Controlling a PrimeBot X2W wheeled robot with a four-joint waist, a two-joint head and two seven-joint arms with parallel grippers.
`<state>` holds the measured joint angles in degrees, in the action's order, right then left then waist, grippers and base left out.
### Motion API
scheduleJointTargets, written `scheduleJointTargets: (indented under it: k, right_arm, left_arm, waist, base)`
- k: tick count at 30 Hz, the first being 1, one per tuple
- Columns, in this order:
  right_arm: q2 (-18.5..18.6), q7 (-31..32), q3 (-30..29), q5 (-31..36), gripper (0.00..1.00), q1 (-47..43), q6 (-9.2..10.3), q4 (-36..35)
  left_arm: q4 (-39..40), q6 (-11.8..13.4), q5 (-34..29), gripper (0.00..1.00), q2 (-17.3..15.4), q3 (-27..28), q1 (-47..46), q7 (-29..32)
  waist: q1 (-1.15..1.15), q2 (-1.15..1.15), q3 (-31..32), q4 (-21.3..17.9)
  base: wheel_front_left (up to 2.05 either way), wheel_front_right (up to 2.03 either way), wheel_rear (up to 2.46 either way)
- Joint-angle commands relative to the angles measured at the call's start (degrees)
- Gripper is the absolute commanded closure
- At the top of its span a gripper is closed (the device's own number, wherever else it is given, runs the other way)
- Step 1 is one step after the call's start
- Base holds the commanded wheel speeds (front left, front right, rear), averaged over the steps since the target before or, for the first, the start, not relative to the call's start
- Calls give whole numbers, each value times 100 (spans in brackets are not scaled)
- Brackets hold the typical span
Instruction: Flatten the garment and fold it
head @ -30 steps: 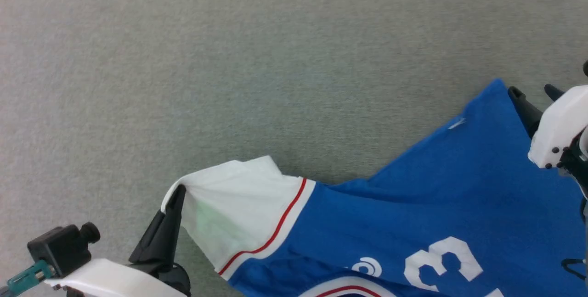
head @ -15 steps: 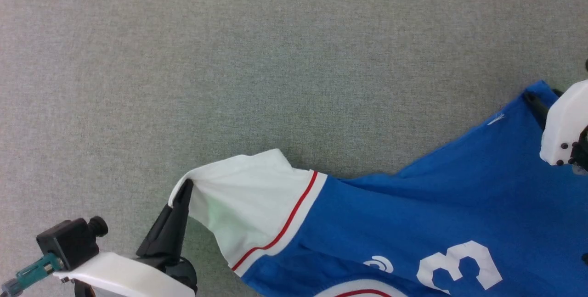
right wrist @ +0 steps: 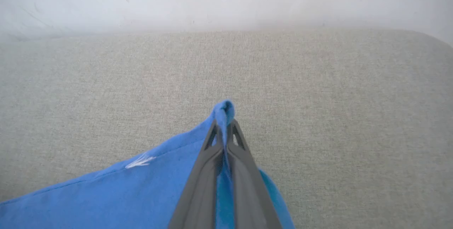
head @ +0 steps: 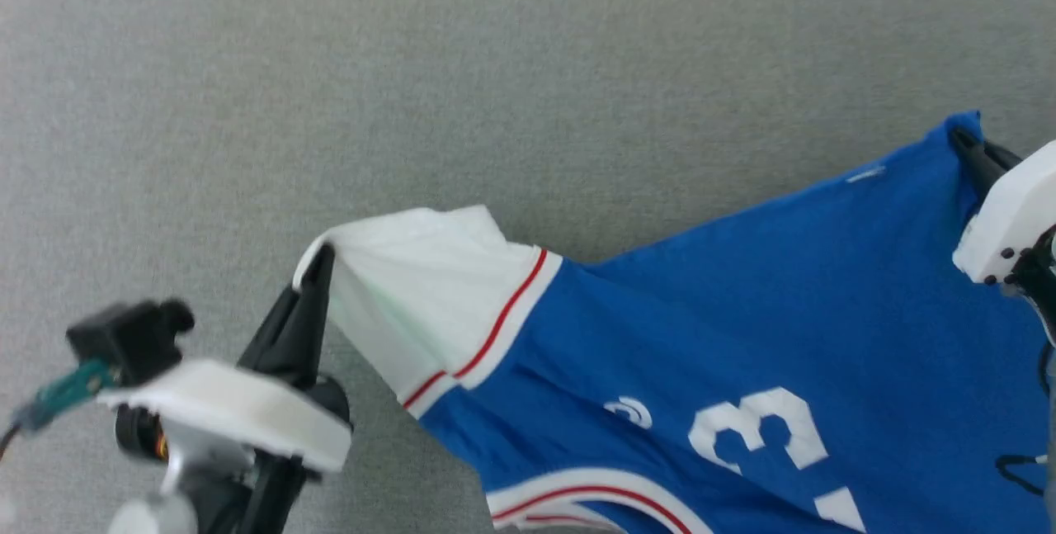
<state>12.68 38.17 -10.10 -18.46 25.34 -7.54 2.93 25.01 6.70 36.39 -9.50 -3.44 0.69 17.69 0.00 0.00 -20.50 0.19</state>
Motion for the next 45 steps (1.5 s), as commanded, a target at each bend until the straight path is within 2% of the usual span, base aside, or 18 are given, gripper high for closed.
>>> scheduleJointTargets:
  k: [1,8,16,24,28,33,37,45]
  right_arm:
    - [-53,-100,-29,-51,100,20,5,-25]
    - [-351,-722,-267,79,100,365,5,-85]
    - [-458,-1356,-80,202,100,1158,5,36]
    - [-406,-1358,183,110,100,1871,5,79]
    - [-393,-1249,254,96,100,2175,5,66]
    - [-430,-1054,392,156,100,2764,5,232]
    - [-526,-956,396,317,100,3335,5,618]
    - [-560,-1425,257,709,100,4669,5,1458]
  left_arm:
    - [-106,13,-87,100,-69,-25,-253,47]
    - [-928,39,-431,100,-345,-61,-1651,250]
    - [-1683,37,-955,100,-650,45,-3269,-141]
    - [-2019,-78,-1203,100,-881,-101,-4518,-49]
    - [-2119,-69,-1155,100,-874,-123,-4994,135]
    - [-2566,-84,-1244,100,-959,-244,-5845,436]
    - [-3114,-94,-1416,100,-987,-371,-6651,483]
    - [-3965,-143,-2034,100,-964,-710,-8600,-112]
  waist:
    - [0,0,503,-245]
    - [0,0,1307,-558]
    - [0,0,1687,-827]
    - [0,0,1819,-867]
    - [0,0,1763,-874]
    - [0,0,1480,-938]
    - [0,0,999,-1041]
    - [0,0,-264,-1166]
  base:
    - [0,0,0]
    - [0,0,0]
    - [0,0,0]
    - [0,0,0]
    - [0,0,0]
    - [0,0,0]
    - [0,0,0]
    - [0,0,0]
